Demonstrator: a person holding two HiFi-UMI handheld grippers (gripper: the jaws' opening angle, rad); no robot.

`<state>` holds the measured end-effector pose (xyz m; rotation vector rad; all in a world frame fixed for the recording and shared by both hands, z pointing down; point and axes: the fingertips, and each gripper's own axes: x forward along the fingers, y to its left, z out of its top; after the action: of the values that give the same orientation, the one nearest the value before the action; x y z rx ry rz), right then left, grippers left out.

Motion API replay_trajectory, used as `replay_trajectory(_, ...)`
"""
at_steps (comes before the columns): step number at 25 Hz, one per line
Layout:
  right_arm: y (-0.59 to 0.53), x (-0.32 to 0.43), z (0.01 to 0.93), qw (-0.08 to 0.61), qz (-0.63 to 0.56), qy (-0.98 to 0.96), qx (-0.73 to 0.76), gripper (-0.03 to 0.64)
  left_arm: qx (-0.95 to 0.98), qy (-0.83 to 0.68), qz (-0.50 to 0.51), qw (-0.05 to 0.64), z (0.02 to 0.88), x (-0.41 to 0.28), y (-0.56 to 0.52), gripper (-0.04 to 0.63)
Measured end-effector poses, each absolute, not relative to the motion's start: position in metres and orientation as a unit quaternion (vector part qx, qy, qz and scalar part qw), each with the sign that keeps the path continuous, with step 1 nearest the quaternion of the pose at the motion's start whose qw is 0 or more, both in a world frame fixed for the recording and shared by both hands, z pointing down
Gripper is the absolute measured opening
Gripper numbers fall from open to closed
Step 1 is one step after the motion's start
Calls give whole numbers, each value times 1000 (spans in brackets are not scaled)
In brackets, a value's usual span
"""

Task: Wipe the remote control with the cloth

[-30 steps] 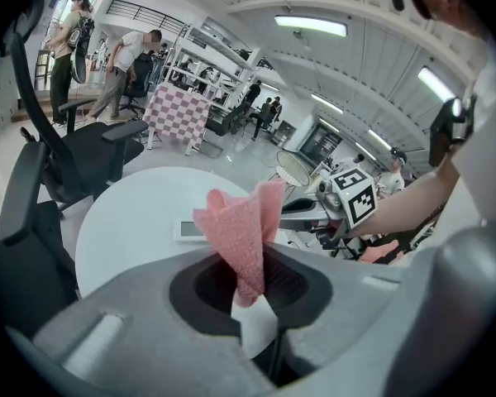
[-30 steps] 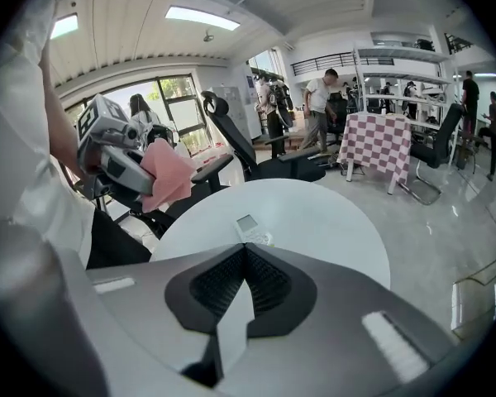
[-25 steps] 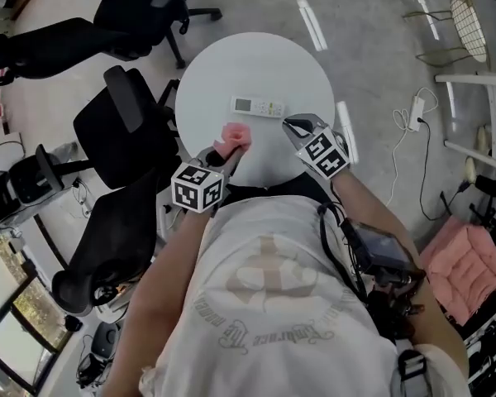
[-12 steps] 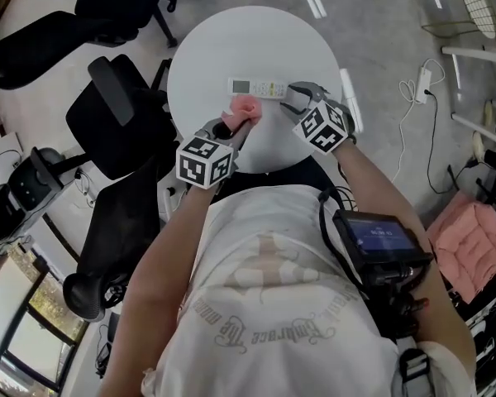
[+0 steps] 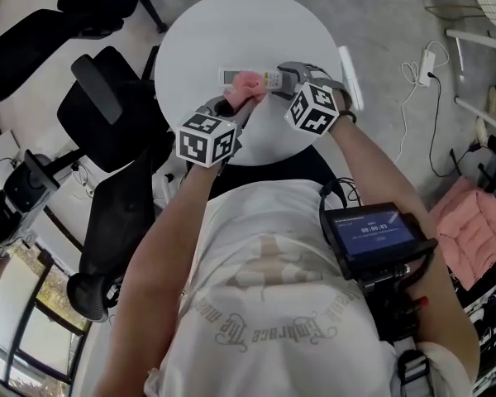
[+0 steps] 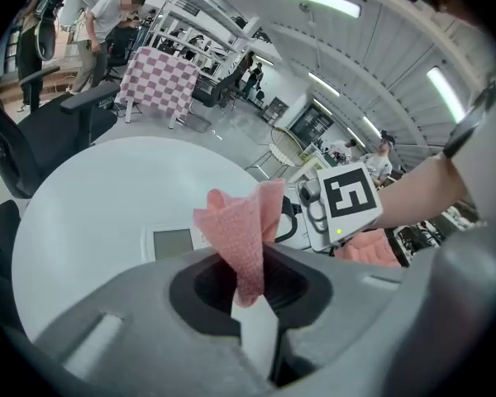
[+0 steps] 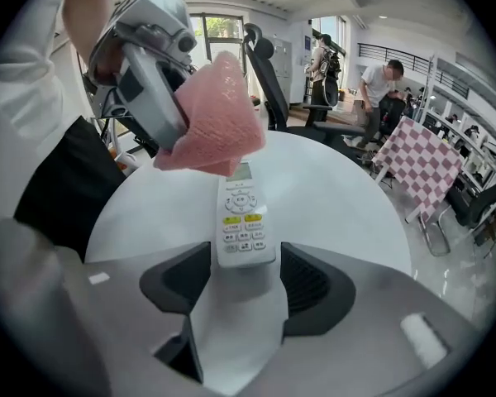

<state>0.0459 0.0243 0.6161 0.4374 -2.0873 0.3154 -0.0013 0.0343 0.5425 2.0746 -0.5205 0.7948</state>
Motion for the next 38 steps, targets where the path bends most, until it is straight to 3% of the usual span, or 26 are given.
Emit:
replay_trajectory(2,23,42,613,472,118,-857,173,230,824,-199,319,424,545,6,32,48)
replay_trajectory(19,26,30,605,466,113,-860,172,224,770,-152,425,450,580,50,26,37)
replay_trajectory(31,25,34,602,465,111,-861,174,222,741,-250,371,500,583,-7,-2,40)
replay_trajectory(38,24,40,603,472,109,-857,175,222,737,-285,384,477,589,-37,-14,43)
